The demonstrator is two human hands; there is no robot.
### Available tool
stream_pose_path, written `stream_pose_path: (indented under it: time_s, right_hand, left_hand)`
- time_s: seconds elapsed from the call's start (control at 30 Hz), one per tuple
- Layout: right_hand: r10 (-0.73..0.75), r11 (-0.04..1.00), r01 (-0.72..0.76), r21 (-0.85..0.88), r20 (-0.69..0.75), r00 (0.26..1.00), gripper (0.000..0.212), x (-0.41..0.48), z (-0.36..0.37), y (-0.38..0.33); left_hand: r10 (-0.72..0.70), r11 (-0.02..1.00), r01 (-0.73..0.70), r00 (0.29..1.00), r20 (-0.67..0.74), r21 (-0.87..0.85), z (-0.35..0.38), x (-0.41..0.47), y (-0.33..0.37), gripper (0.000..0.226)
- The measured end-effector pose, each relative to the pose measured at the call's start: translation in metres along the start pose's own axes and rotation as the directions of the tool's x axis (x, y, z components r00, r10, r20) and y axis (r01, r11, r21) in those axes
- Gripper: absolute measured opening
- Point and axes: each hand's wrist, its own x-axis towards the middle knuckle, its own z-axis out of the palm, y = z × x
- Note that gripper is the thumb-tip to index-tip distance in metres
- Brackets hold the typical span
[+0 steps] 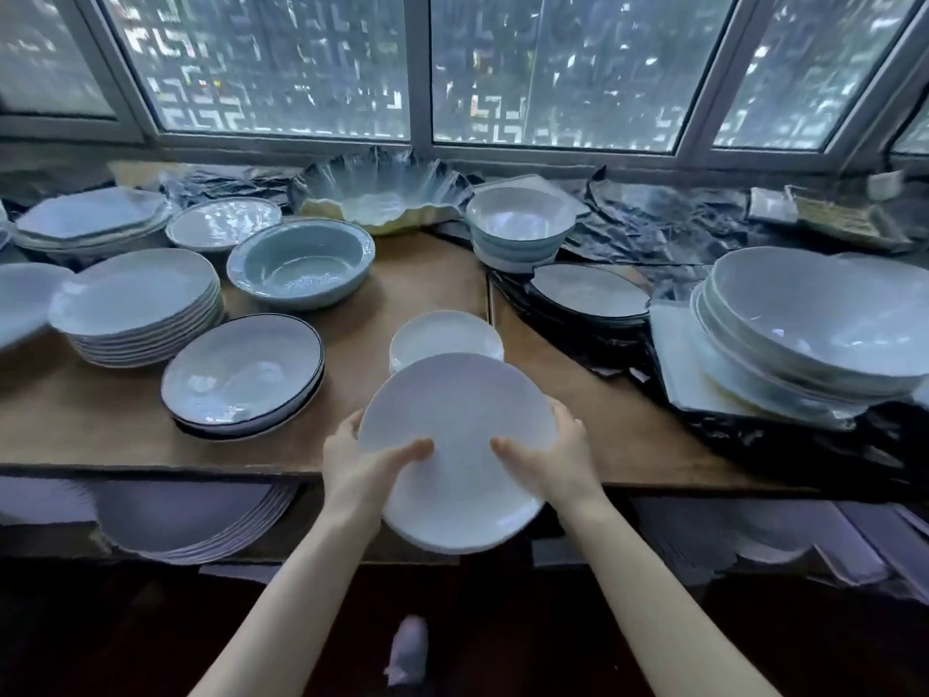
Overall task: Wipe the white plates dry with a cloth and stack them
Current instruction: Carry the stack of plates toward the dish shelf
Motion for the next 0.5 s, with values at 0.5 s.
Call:
stream_pose_path:
  time_s: [0.5]
  right_hand:
    - [0.169,0.980,-0.169,-0.107,-0.009,0.986,0.062,0.225,0.061,0.013]
  left_hand:
    - [-0.154,0.980,0.151,0.988,0.009,0.132,0.078,0.214,0.012,0.063]
